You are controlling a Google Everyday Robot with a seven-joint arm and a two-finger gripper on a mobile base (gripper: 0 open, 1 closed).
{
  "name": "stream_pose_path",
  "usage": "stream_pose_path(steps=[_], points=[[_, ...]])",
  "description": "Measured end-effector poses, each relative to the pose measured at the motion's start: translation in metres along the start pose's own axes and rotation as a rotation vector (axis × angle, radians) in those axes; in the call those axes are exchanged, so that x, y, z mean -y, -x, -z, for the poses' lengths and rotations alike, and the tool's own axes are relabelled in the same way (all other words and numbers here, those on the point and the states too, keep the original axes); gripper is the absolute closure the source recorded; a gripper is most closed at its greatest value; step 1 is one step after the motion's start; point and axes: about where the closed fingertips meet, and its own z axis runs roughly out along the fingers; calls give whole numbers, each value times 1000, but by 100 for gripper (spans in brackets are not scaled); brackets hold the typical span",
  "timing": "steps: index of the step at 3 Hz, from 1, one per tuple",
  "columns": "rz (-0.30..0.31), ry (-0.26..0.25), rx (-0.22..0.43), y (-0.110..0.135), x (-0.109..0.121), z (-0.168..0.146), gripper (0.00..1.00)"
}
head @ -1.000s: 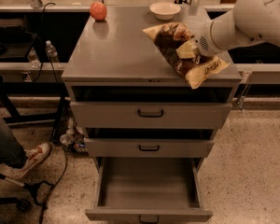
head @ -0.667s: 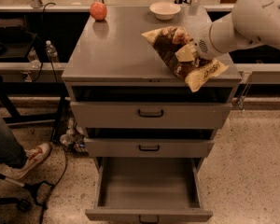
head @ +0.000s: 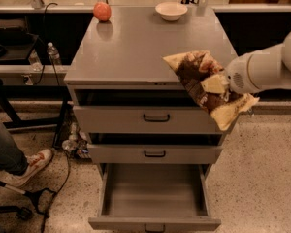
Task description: Place brown chip bag into bottom drawer
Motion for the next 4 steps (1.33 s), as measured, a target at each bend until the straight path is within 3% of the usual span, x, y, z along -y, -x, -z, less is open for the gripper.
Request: stream_pose_path(steps=[1,3,4], points=[[-19,13,-39,-36,-16,16,100],[-97,112,-250,-140,-58,-15,100],[-98,113,-251,-140,-58,-15,100]])
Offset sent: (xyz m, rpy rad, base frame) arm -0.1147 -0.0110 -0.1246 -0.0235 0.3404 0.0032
